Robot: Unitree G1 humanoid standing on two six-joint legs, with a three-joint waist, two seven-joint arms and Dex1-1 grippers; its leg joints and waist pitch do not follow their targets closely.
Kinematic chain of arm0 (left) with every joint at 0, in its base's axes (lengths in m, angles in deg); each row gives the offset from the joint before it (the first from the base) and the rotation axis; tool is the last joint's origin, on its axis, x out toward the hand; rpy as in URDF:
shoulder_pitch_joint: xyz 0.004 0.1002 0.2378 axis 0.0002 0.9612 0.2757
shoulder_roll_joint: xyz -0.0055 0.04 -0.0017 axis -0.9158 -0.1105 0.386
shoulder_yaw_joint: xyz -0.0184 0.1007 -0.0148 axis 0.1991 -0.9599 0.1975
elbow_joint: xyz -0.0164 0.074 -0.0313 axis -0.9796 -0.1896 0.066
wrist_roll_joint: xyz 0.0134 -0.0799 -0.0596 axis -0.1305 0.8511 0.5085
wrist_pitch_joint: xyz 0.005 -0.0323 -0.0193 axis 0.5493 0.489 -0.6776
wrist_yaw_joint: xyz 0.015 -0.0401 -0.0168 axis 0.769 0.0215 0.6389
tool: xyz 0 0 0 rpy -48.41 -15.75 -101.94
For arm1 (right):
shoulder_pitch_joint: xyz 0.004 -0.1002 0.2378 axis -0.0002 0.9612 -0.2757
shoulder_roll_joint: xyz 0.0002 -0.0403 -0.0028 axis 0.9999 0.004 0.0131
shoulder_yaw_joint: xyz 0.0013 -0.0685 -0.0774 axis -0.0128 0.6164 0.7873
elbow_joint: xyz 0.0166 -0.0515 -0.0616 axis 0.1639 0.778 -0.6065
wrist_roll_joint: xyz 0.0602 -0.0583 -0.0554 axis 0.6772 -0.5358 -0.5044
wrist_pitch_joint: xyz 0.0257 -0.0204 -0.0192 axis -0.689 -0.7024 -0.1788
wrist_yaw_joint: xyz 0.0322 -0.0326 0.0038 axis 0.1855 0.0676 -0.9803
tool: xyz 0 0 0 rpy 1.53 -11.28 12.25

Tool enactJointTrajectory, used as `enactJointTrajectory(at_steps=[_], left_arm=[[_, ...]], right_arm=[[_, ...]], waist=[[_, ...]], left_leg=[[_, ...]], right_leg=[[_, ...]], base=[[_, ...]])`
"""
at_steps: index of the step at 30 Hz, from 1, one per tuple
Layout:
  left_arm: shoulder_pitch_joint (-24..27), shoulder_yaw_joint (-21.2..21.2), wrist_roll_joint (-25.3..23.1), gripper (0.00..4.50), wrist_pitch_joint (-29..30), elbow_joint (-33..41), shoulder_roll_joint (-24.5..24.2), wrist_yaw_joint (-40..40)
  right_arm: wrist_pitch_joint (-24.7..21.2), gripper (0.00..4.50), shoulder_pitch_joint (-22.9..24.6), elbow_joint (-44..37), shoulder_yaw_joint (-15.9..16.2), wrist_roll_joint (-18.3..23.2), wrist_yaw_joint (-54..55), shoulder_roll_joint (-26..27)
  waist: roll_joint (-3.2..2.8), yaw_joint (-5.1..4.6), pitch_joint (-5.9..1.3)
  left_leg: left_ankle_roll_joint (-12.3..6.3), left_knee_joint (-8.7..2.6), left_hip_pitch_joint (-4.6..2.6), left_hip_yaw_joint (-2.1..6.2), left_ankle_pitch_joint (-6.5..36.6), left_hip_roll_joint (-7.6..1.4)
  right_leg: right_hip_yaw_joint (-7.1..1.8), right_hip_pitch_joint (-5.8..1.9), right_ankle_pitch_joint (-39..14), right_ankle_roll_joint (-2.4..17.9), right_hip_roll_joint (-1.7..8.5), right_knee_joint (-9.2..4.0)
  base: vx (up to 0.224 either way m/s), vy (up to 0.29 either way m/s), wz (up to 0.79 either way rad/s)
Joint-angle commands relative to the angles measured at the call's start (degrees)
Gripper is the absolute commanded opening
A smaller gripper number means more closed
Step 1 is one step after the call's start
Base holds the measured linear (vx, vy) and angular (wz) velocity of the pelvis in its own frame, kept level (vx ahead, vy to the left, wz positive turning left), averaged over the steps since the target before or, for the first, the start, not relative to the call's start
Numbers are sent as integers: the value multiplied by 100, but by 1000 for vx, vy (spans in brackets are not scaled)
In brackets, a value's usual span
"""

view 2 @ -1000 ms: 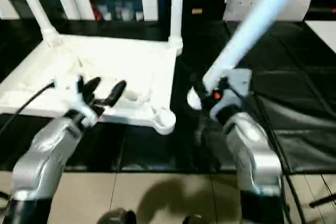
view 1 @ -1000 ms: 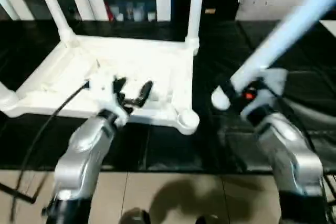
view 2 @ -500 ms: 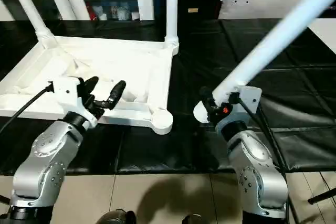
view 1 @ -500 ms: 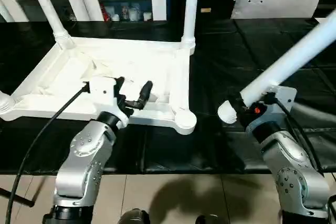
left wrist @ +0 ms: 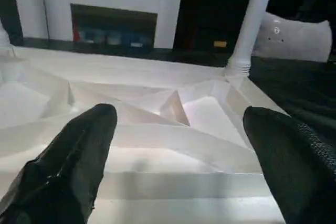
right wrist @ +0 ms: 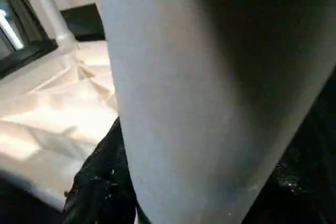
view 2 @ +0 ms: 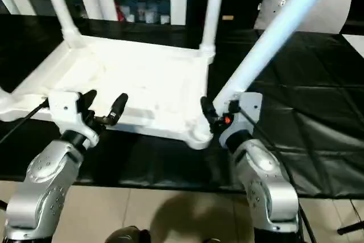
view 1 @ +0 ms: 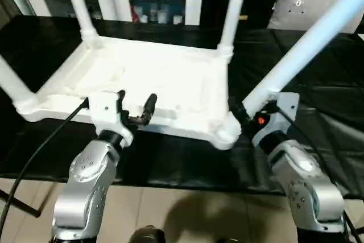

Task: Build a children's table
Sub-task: Pick table leg, then move to table

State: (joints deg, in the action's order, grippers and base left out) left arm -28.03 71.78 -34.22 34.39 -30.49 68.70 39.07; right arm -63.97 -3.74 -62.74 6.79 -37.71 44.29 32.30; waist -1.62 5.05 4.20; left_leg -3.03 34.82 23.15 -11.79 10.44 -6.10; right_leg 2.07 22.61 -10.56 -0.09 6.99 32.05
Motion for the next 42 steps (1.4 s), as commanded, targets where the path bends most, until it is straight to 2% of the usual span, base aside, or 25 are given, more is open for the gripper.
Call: enactJointTrajectory(at_steps=[1,11,13,14,15,16,17,18,19,20,21,22,24,27,28,30,31,32,33,34,35,36,37,40,42], left_arm=[[36,-95,-43,434,83,76,24,-40],[53,-34,-39,434,258,148,59,137],[91,-55,-46,434,230,145,78,131],[93,-54,-42,434,226,144,83,131],[97,-54,-35,434,220,140,91,131],[102,-46,-25,434,204,137,101,131],[101,-38,-25,434,203,133,112,141],[99,-33,-45,434,219,135,116,166],[87,-33,-160,434,239,123,97,261],[78,-34,-198,434,254,116,94,298],[74,-34,-202,434,260,113,96,305],[59,-60,-239,434,217,116,65,280],[47,-73,-252,434,189,116,56,267],[-4,-80,-250,434,19,128,22,157],[-4,-80,-250,434,19,128,22,157],[-51,14,-206,434,31,120,98,265],[-61,30,-198,434,33,117,108,282],[-78,59,-182,434,35,113,119,306],[-92,65,-190,434,31,114,113,316],[-92,61,-175,434,21,121,105,300],[-89,59,-169,434,15,122,105,295],[-87,58,-164,434,11,121,106,292],[-73,48,-180,434,9,134,104,278],[-95,51,-190,434,48,166,109,277],[-110,58,-183,434,60,171,108,277]], right_arm=[[100,191,98,-195,-149,36,7,-45],[115,191,110,-146,-194,103,-13,-48],[104,191,110,-136,-203,103,-43,-78],[99,191,109,-134,-204,103,-47,-83],[89,191,106,-130,-205,104,-55,-91],[93,191,97,-121,-194,91,-89,-127],[77,191,87,-109,-181,93,-130,-162],[52,191,79,-107,-168,104,-169,-190],[14,191,62,-98,-144,123,-232,-230],[-17,191,50,-88,-136,147,-266,-252],[-30,191,45,-83,-135,159,-279,-261],[-58,191,28,-63,-112,184,-344,-316],[-59,191,17,-49,-104,192,-372,-343],[-70,191,-7,-46,-120,223,-377,-369],[-70,191,-7,-46,-120,223,-377,-369],[-89,191,-36,-12,-130,254,-425,-389],[-90,191,-41,-4,-132,255,-434,-393],[-101,191,-53,2,-129,253,-446,-401],[-125,191,-67,-12,-127,255,-452,-412],[-176,191,-82,-57,-131,283,-462,-432],[-188,191,-83,-70,-133,293,-464,-440],[-196,191,-83,-78,-134,300,-465,-446],[-194,191,-71,-80,-120,310,-479,-465],[-202,191,-63,-78,-79,318,-510,-473],[-206,191,-58,-86,-57,309,-532,-471]], waist=[[-107,-123,-283],[-9,-305,-149],[-48,-220,-149],[-43,99,-184],[34,216,-207],[495,-57,-234],[330,-60,-123],[215,-38,-70],[206,-77,33],[41,-144,61],[-47,-282,68],[-249,-237,-11],[-241,-187,-47],[164,-168,27],[225,-272,76],[69,-332,111],[-139,-489,173],[-298,-233,150],[-295,4,68],[65,-162,-167],[336,-237,0],[280,-205,43],[189,-188,108],[-89,-413,41],[-218,-542,-20]], left_leg=[[1157,-931,-296,432,3784,-626],[1106,-933,-281,413,4800,-529],[1150,-1312,-35,269,4965,-624],[1121,-1655,417,7,4963,-674],[1011,-1620,326,-171,4371,-646],[903,0,-688,44,2470,-245],[369,596,-415,525,405,-35],[347,632,-176,697,164,-29],[665,582,-288,912,725,-173],[1059,61,-651,970,3089,-375],[1220,-357,-580,1115,4502,-528],[1212,-922,-175,1258,5794,-756],[872,-1074,-110,1131,5687,-667],[923,-268,-454,800,3578,-324],[691,557,-723,770,1802,-81],[778,183,-485,889,1777,-295],[1014,-881,190,1073,4320,-619],[1229,-1302,562,947,5535,-547],[1225,-1265,382,638,5493,-349],[1189,-844,0,687,3783,-423],[853,523,-465,793,1473,-191],[621,583,-330,838,573,-154],[621,521,-135,867,386,-281],[1077,-484,-460,1089,4408,-624],[779,-762,-597,1271,4443,-651]], right_leg=[[-2,-14,-1383,172,-73,-137],[153,-38,-3516,-120,-14,-440],[171,-295,-2961,-20,-158,63],[173,-660,-1766,55,-282,1023],[-32,-528,-1776,10,-262,957],[-419,519,-4229,-294,298,-408],[-793,439,-6144,-238,559,-920],[-818,178,-6160,-35,701,-848],[-531,126,-5612,196,679,-642],[-61,325,-4599,195,76,-390],[116,209,-3559,100,-225,-172],[166,-286,-1390,242,-243,496],[192,-387,91,249,-177,625],[-215,56,-4836,53,471,-538],[-116,310,-6398,61,759,-1074],[373,-184,-5428,64,628,-904],[777,-734,-3433,-144,-16,-23],[665,-1091,-1988,65,-232,1032],[586,-827,-1159,189,-422,1051],[-29,-709,-3050,72,80,643],[-162,-25,-6039,324,846,-693],[-284,-143,-6303,441,866,-748],[-176,-516,-6062,592,887,-689],[314,-482,-3842,454,-66,-95],[272,-560,-2142,493,-180,79]], base=[[-57,83,-1],[-61,-13,-3],[-90,-61,6],[-122,-91,21],[-48,-161,29],[-48,-161,29],[-33,-145,19],[-60,-30,-1],[-60,-30,-1],[-85,7,2],[-69,-8,9],[-126,19,5],[-115,34,0],[-39,-18,1],[-64,-57,-5],[-41,15,-28],[7,64,-33],[-9,56,-5],[8,-58,6],[8,-58,6],[38,-96,-6],[54,-7,-11],[54,-7,-11],[0,0,0],[77,50,-13]])
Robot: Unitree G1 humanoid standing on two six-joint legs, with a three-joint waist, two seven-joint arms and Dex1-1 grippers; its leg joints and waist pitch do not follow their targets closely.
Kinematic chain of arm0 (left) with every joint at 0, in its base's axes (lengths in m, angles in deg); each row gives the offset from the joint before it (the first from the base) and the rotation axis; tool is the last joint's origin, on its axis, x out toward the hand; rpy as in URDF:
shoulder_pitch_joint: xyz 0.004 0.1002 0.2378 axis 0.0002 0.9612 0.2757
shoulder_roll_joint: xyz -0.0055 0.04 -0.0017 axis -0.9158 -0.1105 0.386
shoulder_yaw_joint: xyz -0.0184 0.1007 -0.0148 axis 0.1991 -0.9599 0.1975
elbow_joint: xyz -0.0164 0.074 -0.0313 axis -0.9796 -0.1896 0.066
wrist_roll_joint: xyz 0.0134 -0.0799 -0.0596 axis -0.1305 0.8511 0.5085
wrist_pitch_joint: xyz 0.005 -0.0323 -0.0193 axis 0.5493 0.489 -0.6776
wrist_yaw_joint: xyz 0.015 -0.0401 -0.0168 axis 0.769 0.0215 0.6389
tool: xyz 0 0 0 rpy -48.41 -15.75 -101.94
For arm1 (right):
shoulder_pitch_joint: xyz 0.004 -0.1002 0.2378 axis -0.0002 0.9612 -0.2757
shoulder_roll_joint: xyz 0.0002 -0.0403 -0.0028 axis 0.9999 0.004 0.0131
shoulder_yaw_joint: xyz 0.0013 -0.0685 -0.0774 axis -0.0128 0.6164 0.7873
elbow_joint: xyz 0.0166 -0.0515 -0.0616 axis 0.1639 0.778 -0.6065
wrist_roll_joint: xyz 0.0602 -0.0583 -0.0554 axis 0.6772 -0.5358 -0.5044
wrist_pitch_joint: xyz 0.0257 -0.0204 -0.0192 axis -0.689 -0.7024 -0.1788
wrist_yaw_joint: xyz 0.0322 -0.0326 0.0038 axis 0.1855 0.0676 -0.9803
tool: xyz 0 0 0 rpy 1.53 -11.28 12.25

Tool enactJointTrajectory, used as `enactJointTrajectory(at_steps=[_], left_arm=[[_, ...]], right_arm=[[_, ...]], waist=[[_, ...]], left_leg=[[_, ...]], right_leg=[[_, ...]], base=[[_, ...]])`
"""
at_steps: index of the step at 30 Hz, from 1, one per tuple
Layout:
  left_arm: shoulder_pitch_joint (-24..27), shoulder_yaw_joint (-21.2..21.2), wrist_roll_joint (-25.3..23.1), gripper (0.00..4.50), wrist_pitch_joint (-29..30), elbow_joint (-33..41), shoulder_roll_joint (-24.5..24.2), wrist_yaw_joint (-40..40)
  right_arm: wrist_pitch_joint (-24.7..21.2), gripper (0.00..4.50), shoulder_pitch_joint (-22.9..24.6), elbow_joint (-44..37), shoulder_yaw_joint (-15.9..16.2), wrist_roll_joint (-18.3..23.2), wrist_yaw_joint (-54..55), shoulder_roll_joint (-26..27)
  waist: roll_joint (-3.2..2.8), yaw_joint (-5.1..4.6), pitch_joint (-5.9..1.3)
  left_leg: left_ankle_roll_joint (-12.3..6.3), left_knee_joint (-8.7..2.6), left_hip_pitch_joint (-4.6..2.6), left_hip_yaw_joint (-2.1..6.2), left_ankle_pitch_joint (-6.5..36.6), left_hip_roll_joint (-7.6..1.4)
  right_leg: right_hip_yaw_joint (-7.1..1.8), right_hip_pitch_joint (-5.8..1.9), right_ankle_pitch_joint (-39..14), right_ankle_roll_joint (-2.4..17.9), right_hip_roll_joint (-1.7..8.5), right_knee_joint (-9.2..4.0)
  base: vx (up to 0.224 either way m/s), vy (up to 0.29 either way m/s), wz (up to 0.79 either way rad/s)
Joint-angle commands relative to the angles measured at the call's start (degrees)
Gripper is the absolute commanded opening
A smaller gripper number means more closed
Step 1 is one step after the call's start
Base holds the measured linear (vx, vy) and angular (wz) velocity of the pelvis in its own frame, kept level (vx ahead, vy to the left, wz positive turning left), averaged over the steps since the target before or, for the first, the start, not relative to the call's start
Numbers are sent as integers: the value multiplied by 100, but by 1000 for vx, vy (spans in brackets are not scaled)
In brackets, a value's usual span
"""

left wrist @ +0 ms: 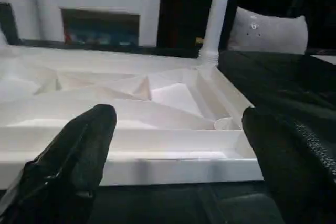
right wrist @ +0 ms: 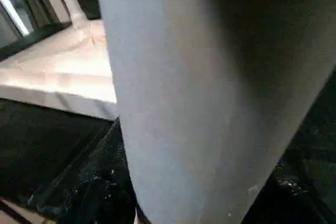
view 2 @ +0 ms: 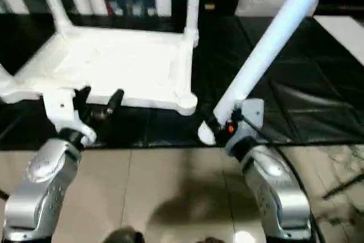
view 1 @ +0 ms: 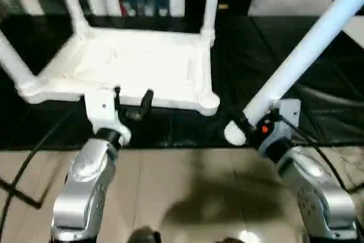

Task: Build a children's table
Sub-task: Move to table

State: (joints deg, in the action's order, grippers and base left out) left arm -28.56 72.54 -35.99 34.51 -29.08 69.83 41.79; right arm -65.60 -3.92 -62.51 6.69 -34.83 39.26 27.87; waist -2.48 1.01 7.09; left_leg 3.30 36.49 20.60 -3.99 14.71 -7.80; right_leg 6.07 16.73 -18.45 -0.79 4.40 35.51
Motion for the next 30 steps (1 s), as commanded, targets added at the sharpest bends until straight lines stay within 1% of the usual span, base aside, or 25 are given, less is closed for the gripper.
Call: enactJointTrajectory(at_steps=[1,3,5,6,7,8,9,10,11,12,13,14,15,16,17,20,21,22,23,24,25,27,28,29,30], left_arm=[[-69,-7,1,434,58,39,-6,3],[-74,7,11,434,61,44,-10,-1],[-61,9,13,434,53,46,-10,-4],[-47,0,11,434,47,46,-8,-7],[-33,-17,6,434,48,48,-3,-10],[-31,-22,5,434,51,48,1,-11],[-31,-22,5,434,51,48,1,-11],[-45,-38,2,434,57,41,6,-23],[-53,-40,1,434,57,36,9,-24],[-58,-39,-1,434,57,33,11,-28],[-60,-37,-2,434,59,33,13,-29],[-60,-35,-2,434,60,34,15,-30],[-63,-31,0,434,58,33,14,-26],[-60,-28,5,434,56,32,15,-25],[-58,-27,8,434,55,32,15,-24],[-31,-24,23,434,45,19,10,-33],[-18,-30,29,434,47,12,6,-45],[-17,-36,29,434,50,2,0,-62],[-32,-46,17,434,50,-12,-18,-83],[-46,-52,9,434,53,-21,-32,-95],[-50,-48,9,434,50,-28,-38,-103],[-47,-38,3,434,54,-27,-30,-110],[-30,-43,-4,434,55,-31,-25,-115],[-30,-43,-4,434,55,-31,-25,-115],[-17,-55,-9,434,54,-34,-27,-112]], right_arm=[[-54,191,-38,-124,-13,3,-48,-33],[-63,191,-33,-149,36,-15,-76,-39],[-59,191,-17,-168,73,-15,-91,-55],[-53,191,-6,-167,65,-5,-81,-54],[-54,191,4,-156,19,24,-44,-32],[-53,191,4,-150,3,36,-30,-27],[-53,191,4,-150,3,36,-30,-27],[-46,191,-2,-143,-4,49,-25,-39],[-44,191,-1,-143,-3,53,-23,-45],[-43,191,1,-144,-1,51,-25,-49],[-44,191,4,-147,0,50,-26,-50],[-46,191,5,-150,0,48,-28,-51],[-40,191,9,-149,6,42,-32,-58],[-35,191,15,-152,13,36,-35,-64],[-31,191,18,-154,18,33,-37,-67],[-17,191,40,-173,36,15,-47,-71],[-10,191,54,-184,35,11,-50,-71],[-6,191,62,-183,27,12,-46,-66],[10,191,71,-162,14,2,-37,-66],[23,191,76,-145,9,0,-29,-72],[35,191,83,-137,15,-5,-26,-75],[44,191,88,-137,25,-6,-24,-82],[41,191,74,-143,36,-2,-25,-91],[41,191,74,-143,36,-2,-25,-91],[38,191,58,-144,41,-1,-28,-101]], waist=[[-124,-205,-333],[-6,-205,-340],[169,50,-448],[185,82,-487],[133,108,-568],[19,47,-658],[-81,-35,-714],[-173,-443,-876],[-102,-187,-752],[-64,-206,-707],[23,-157,-646],[324,-63,-522],[570,-31,-554],[520,198,-548],[565,232,-462],[318,276,-293],[191,244,-239],[-34,194,-232],[-178,-42,-318],[-191,-130,-449],[-209,-172,-484],[-107,-131,-417],[26,-168,-470],[238,-113,-492],[309,10,-490]], left_leg=[[-245,-983,-407,555,3291,-446],[-854,-882,-319,392,2249,-329],[-1181,-281,361,-113,417,-7],[-1238,-178,452,-122,37,-26],[-1358,-206,530,-119,-658,-21],[-1659,-353,246,-45,-1638,-63],[-2043,-398,-261,162,-2373,-180],[-3405,-307,-1477,1031,-4807,-821],[-3445,-55,-1438,1015,-6329,-1012],[-3250,-138,-1227,820,-6295,-994],[-2955,-340,-841,427,-4914,-657],[-2405,-375,-525,-128,-2288,-52],[-2060,-271,-382,-215,-925,284],[-1446,352,63,-167,562,437],[-928,463,186,-83,165,323],[-497,347,152,-34,-256,116],[-545,43,137,-28,-289,-44],[-537,-488,-41,-3,432,-317],[-511,-762,-306,323,1543,-585],[-630,-788,-641,483,1720,-708],[-1137,-789,-797,684,1357,-801],[-2096,-722,-792,600,578,-793],[-2419,-617,-770,500,196,-630],[-2237,-441,-448,113,264,-204],[-2063,-190,-96,-121,250,140]], right_leg=[[-136,36,-569,540,41,-255],[-250,-45,-185,577,204,-445],[-658,-687,-812,866,698,-859],[-709,-765,-839,899,740,-868],[-605,-823,-228,942,531,-758],[-299,-633,1002,773,76,-436],[-118,-299,1333,600,-186,-170],[-37,952,-155,-225,-188,439],[-305,1233,-364,-593,95,544],[-398,1238,65,-684,178,619],[-459,1122,783,-491,152,524],[-567,816,1591,-19,114,-183],[-842,459,1254,-193,132,-353],[-1461,-188,-195,539,982,-666],[-1197,-269,-820,769,854,-621],[-1006,-142,-1874,1493,875,-874],[-792,-70,-2497,1568,727,-926],[-519,12,-2468,1321,365,-827],[-285,227,-1692,1006,-116,-313],[-280,412,-1028,976,-110,-57],[-261,617,-176,659,-93,287],[-304,857,148,133,14,437],[-402,844,446,131,124,260],[-620,493,825,356,334,-228],[-885,128,827,842,513,-446]], base=[[86,53,-17],[99,15,-10],[116,-13,-3],[181,-13,1],[181,-13,1],[191,5,5],[315,-69,-2],[315,-69,-2],[359,-148,0],[178,-148,7],[178,-148,7],[61,-168,7],[112,-137,6],[112,-137,6],[129,-86,-8],[67,-29,-11],[68,82,-6],[68,82,-6],[117,117,-3],[119,88,-3],[119,88,-3],[88,33,4],[86,14,6],[90,-44,8],[96,-69,6]])
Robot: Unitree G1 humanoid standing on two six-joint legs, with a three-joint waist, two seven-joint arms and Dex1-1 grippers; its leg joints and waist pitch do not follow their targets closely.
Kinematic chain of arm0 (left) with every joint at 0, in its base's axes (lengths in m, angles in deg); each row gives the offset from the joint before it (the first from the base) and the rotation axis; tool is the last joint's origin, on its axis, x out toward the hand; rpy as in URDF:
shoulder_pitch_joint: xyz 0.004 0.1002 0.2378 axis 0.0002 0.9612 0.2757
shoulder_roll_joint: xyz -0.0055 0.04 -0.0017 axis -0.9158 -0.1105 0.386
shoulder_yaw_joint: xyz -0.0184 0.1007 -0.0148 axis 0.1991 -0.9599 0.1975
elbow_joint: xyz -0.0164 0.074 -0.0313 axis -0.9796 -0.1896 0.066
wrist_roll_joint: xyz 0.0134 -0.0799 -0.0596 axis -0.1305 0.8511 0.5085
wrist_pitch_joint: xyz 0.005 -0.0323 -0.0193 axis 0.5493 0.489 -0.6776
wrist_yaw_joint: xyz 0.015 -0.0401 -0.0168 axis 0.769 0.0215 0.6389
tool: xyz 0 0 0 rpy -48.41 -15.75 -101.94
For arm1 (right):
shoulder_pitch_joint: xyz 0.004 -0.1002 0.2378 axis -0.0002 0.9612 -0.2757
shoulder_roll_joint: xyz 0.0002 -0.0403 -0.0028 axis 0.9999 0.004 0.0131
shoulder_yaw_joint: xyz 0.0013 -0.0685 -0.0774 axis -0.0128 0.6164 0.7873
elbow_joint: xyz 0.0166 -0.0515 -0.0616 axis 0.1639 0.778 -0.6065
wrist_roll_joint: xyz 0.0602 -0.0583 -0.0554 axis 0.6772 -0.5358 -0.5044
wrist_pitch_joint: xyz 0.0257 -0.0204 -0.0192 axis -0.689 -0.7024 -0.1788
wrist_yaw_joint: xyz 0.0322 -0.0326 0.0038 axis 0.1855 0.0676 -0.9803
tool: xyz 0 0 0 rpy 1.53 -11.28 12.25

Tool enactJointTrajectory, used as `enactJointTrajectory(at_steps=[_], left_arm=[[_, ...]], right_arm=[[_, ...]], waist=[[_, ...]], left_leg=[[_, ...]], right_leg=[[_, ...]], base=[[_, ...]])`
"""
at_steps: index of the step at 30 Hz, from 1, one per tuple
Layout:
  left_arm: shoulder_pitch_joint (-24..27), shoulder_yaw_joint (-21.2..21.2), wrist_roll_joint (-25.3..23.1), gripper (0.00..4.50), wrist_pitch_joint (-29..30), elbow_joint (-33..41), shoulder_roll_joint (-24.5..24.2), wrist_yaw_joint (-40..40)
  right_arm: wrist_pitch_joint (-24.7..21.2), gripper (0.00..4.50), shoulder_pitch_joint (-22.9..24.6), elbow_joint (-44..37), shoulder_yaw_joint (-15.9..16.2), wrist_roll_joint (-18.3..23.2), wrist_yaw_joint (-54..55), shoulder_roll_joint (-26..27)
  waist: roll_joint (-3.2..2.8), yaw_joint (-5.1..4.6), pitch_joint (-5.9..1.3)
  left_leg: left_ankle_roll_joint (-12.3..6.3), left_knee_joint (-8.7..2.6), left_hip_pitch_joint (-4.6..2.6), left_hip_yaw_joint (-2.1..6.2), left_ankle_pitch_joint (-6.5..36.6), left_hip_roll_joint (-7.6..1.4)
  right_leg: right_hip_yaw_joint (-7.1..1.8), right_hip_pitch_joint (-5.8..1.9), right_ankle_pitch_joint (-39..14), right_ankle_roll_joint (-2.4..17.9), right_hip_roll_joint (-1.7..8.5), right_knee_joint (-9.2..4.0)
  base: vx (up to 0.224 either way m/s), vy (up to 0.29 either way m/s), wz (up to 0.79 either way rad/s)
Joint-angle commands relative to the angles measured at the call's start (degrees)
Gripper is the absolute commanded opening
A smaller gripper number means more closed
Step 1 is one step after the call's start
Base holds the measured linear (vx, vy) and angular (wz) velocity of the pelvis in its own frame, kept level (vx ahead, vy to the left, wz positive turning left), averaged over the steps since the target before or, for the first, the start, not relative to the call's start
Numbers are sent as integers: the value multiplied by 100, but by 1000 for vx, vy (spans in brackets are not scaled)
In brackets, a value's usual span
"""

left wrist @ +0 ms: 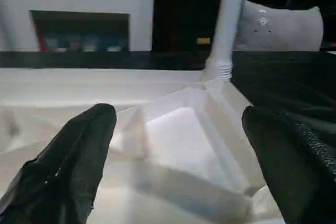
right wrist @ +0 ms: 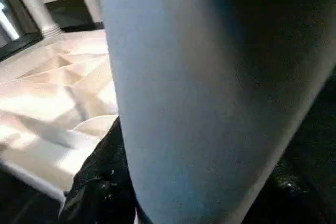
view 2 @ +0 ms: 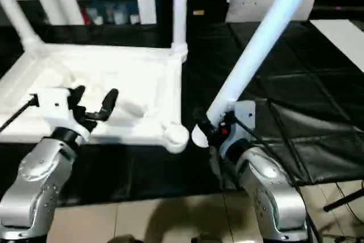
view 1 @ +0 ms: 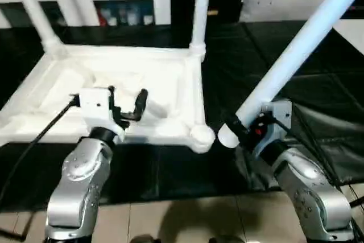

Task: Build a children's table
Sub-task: Move to table

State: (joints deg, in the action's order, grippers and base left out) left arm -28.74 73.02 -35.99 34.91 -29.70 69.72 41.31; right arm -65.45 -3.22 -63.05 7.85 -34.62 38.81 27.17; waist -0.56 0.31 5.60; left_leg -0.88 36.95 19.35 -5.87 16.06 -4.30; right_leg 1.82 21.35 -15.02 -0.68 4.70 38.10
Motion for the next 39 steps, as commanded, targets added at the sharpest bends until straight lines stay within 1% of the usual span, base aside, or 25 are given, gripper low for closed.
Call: enactJointTrajectory(at_steps=[1,3,5,6,7,9,10,12,13,14,15,17,18,19,20,21,22,23,24,25,26,28,32,35,39], left_arm=[[7,-120,-16,434,12,27,-18,-65],[10,-133,-18,434,10,26,-22,-64],[5,-140,-15,434,7,21,-29,-63],[-2,-140,-7,434,4,19,-30,-66],[-9,-136,5,434,-1,17,-26,-69],[-15,-125,26,434,-9,17,-17,-75],[-15,-124,31,434,-11,18,-9,-76],[-16,-123,38,434,-14,19,1,-77],[-16,-122,40,434,-16,18,8,-78],[-14,-121,33,434,-19,18,17,-82],[-8,-126,32,434,-25,21,20,-80],[4,-133,33,434,-29,29,20,-77],[9,-135,32,434,-26,34,19,-76],[16,-127,30,434,4,41,20,-73],[21,-114,30,434,52,42,28,-56],[26,-93,64,434,60,30,61,-53],[29,-97,72,434,77,23,67,-80],[29,-152,66,434,121,12,29,-157],[22,-195,77,434,129,-1,-6,-231],[-2,-249,154,434,119,-15,-56,-374],[-26,-279,241,434,99,-24,-87,-502],[-66,-309,328,434,96,-32,-135,-671],[-316,-521,514,434,408,-193,-461,-1371],[-517,-744,583,434,499,-351,-768,-1951],[-746,-1049,602,434,473,-618,-1246,-2795]], right_arm=[[26,191,-32,-77,-80,-23,8,-45],[29,191,-46,-66,-85,-25,0,-55],[37,191,-60,-49,-95,-34,-11,-62],[45,191,-78,-33,-106,-41,-19,-72],[52,191,-90,-18,-115,-45,-25,-80],[59,191,-97,-8,-107,-52,-26,-94],[56,191,-98,-12,-92,-67,-26,-109],[37,191,-114,-24,-63,-98,-9,-125],[24,191,-125,-32,-45,-116,5,-133],[33,191,-136,-44,7,-149,-25,-174],[39,191,-137,-51,38,-163,-57,-201],[53,191,-125,-46,15,-120,-67,-173],[62,191,-116,-35,-26,-80,-55,-135],[96,191,-114,3,-73,-75,-55,-123],[106,191,-115,16,-80,-79,-61,-134],[110,191,-118,23,-85,-80,-72,-153],[113,191,-117,22,-89,-74,-71,-167],[140,191,-118,27,-99,-83,-75,-194],[160,191,-122,35,-111,-87,-80,-208],[206,191,-128,48,-137,-80,-118,-219],[245,191,-133,57,-165,-69,-163,-218],[254,191,-131,52,-224,-23,-200,-190],[18,191,-206,94,-392,195,-211,-231],[120,191,-291,176,-483,249,-279,-295],[375,191,-372,315,-609,240,-448,-369]], waist=[[250,248,-418],[132,331,-348],[-199,312,-297],[-252,257,-306],[-292,68,-367],[-304,-6,-405],[-206,1,-394],[51,108,-330],[140,337,-355],[161,501,-337],[119,397,-319],[-95,355,-241],[-244,141,-145],[-354,25,-293],[-332,-8,-403],[-305,4,-421],[-222,60,-432],[-102,135,-473],[19,186,-531],[193,253,-538],[182,300,-532],[103,274,-544],[-52,216,-387],[-27,206,-258],[-11,216,-322]], left_leg=[[-1182,239,491,63,41,-175],[-521,253,688,145,-450,-298],[-415,-435,346,66,-870,-555],[-587,-503,250,143,-817,-667],[-1140,-644,-224,485,-476,-989],[-2006,-624,-602,751,-456,-1182],[-2429,-612,-595,779,-634,-1194],[-2124,-378,-34,242,-294,-593],[-1624,71,500,-12,-302,-207],[-1608,291,787,66,-355,-285],[-1141,290,808,113,-372,-403],[-898,-51,593,122,-384,-503],[-407,-603,-57,317,715,-884],[-518,-854,-450,637,1906,-1172],[-1088,-786,-712,899,1245,-1319],[-1520,-671,-710,917,412,-1315],[-2200,-461,-561,785,-1583,-1286],[-2237,-319,-280,530,-2771,-1057],[-1908,-106,-147,375,-2976,-784],[-1213,-3,312,115,-2306,-322],[-649,-186,436,127,-1803,-381],[-142,-332,369,131,-1189,-466],[120,-586,185,173,491,-746],[466,-669,87,112,1938,-747],[549,-716,127,90,1775,-754]], right_leg=[[-824,-953,-467,1136,977,-931],[-661,-968,-249,1587,863,-833],[-59,-675,-746,1643,298,-857],[27,-535,-709,1442,80,-714],[170,-193,-616,1211,-129,-339],[155,174,-503,821,-46,-24],[62,258,-327,503,54,27],[-272,-270,322,837,378,-541],[-648,-898,55,1134,729,-870],[-412,-1092,-214,949,1141,-991],[-61,-1036,-970,554,1187,-1106],[316,-1020,-2083,632,956,-1289],[352,-578,-2132,712,172,-940],[357,-365,-1439,707,-80,-338],[210,2,-753,444,-74,71],[142,137,-513,250,-45,155],[-26,330,162,-76,110,192],[-218,301,1028,-207,284,-91],[-374,213,1676,-202,437,-375],[-586,-200,3124,-164,562,-261],[-451,-320,4460,-47,608,-249],[-278,-354,4250,282,407,-235],[-244,-220,444,1283,344,-522],[-307,-106,-2038,1131,406,-746],[-319,-103,-2374,835,424,-804]], base=[[96,-69,6],[84,-43,-5],[84,-10,0],[119,37,1],[119,37,1],[88,25,6],[68,19,6],[56,-25,7],[61,-37,8],[55,-39,24],[43,-21,53],[46,-7,56],[56,30,26],[56,30,26],[95,35,8],[96,17,14],[96,17,14],[57,-7,11],[0,0,0],[0,0,0],[10,-64,7],[-22,-68,-3],[-15,-2,0],[-84,2,4],[-55,3,-2]])
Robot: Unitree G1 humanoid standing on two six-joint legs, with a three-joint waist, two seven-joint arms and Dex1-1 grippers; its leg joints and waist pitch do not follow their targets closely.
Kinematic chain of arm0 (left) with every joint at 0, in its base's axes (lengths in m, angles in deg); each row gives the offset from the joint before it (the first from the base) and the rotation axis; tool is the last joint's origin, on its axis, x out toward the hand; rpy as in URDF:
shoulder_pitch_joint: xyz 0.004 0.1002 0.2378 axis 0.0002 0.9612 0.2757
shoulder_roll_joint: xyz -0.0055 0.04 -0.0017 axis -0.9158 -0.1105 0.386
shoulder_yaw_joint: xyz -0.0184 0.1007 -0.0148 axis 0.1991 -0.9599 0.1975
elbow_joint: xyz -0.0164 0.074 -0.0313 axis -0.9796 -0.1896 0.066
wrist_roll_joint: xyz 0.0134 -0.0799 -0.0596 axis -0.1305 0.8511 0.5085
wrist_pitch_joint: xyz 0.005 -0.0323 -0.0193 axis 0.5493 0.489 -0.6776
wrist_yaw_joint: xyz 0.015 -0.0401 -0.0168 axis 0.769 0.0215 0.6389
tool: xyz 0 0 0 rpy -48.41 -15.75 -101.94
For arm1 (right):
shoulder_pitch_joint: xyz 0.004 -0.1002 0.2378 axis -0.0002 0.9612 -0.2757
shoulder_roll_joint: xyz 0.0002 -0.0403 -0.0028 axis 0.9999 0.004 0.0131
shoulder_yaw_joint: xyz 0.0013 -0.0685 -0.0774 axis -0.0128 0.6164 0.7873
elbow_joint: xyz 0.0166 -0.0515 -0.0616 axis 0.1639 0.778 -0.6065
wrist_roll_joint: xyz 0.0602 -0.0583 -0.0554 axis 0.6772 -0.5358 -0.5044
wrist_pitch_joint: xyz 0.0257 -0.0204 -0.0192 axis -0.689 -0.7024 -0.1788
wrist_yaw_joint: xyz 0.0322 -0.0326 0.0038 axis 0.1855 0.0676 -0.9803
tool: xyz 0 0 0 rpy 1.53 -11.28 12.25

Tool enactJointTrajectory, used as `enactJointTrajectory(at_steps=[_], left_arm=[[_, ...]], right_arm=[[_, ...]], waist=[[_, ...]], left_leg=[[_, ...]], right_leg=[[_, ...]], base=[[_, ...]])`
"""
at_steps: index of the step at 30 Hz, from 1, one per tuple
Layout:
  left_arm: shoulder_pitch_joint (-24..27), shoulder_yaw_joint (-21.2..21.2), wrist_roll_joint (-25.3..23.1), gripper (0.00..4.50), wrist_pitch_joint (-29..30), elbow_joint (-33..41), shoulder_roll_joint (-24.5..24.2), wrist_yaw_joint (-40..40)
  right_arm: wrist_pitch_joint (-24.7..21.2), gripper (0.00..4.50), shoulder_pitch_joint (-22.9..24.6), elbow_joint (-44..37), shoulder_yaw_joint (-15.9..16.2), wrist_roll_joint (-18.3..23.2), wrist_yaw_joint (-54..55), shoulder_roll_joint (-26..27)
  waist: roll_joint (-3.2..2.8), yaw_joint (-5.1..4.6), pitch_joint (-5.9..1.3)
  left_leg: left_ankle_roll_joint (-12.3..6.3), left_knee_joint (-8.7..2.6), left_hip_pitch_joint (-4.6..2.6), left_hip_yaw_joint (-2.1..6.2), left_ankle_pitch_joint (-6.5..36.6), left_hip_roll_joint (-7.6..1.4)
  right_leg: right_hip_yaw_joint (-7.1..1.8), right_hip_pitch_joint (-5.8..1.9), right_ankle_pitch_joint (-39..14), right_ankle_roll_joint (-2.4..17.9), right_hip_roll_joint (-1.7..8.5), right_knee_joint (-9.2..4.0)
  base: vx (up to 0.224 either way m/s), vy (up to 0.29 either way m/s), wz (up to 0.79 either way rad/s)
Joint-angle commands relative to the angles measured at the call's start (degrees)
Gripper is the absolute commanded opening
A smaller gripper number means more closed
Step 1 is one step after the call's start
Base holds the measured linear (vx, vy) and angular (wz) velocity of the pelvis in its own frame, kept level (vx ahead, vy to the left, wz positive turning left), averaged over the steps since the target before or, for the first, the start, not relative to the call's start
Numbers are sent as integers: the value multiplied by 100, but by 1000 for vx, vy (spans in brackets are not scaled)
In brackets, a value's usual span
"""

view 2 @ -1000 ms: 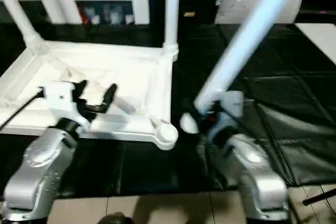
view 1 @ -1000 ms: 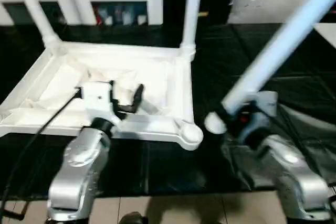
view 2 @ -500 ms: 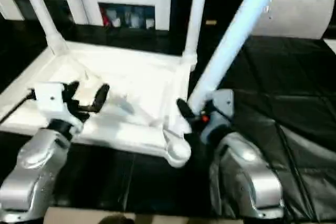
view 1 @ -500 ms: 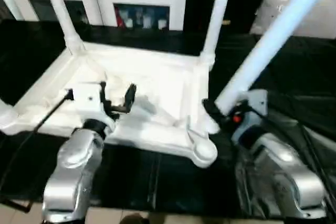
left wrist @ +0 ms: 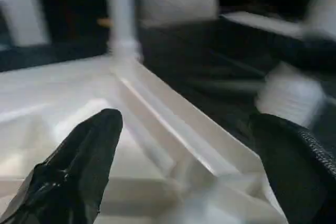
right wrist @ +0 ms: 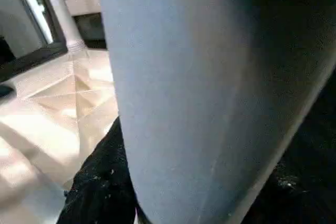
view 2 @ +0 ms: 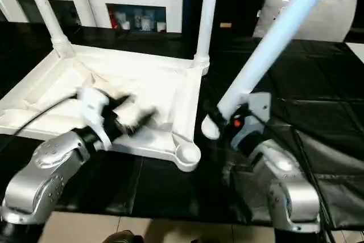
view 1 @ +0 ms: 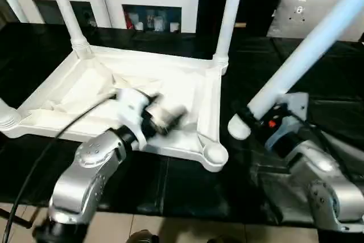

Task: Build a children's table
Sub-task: Move to table

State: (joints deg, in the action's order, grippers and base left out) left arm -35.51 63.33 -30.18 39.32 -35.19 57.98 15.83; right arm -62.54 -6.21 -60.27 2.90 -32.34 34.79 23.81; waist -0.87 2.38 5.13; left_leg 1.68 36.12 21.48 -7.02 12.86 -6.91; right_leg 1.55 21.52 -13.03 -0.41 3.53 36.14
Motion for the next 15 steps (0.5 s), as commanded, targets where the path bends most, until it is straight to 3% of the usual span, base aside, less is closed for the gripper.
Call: enactJointTrajectory(at_steps=[1,3,4,5,8,11,15], left_arm=[[-161,-228,-77,416,-138,-221,-303,-611],[-329,-446,-276,398,-484,-535,-652,-1191],[-469,-604,-372,398,-630,-766,-887,-1639],[-469,-604,-372,387,-630,-766,-887,-1639],[-718,-998,-438,354,-816,-1037,-1210,-2485],[-996,-1282,-629,351,-1121,-1435,-1257,-2863],[-1234,-1528,-791,312,-1481,-1869,-1289,-3215]], right_arm=[[204,191,-111,105,-96,-56,-144,-113],[110,191,-155,159,-47,-17,-322,-259],[225,191,-179,190,29,-3,-575,-365],[225,191,-179,190,29,-3,-575,-365],[190,191,-220,278,87,21,-714,-462],[281,191,-235,344,145,-73,-726,-451],[324,191,-238,359,224,-106,-705,-409]], waist=[[51,13,-318],[17,56,-339],[25,47,-355],[29,57,-357],[35,80,-411],[50,130,-447],[56,151,-477]], left_leg=[[260,-637,-67,189,1854,-501],[161,-642,-81,156,1713,-482],[135,-648,-45,161,1635,-483],[114,-651,-38,152,1592,-482],[13,-631,-46,85,1230,-511],[-17,-604,-60,-2,933,-526],[-77,-572,-64,-45,621,-542]], right_leg=[[-288,-147,-2228,867,530,-572],[-293,-121,-2100,879,511,-569],[-287,-163,-2034,901,528,-553],[-290,-156,-2026,893,528,-563],[-283,-147,-1384,1141,524,-497],[-269,-144,-1015,1243,515,-469],[-247,-164,-541,1377,512,-421]], base=[[0,0,0],[0,0,0],[0,0,0],[0,0,0],[0,0,0],[0,0,0],[0,0,0]])
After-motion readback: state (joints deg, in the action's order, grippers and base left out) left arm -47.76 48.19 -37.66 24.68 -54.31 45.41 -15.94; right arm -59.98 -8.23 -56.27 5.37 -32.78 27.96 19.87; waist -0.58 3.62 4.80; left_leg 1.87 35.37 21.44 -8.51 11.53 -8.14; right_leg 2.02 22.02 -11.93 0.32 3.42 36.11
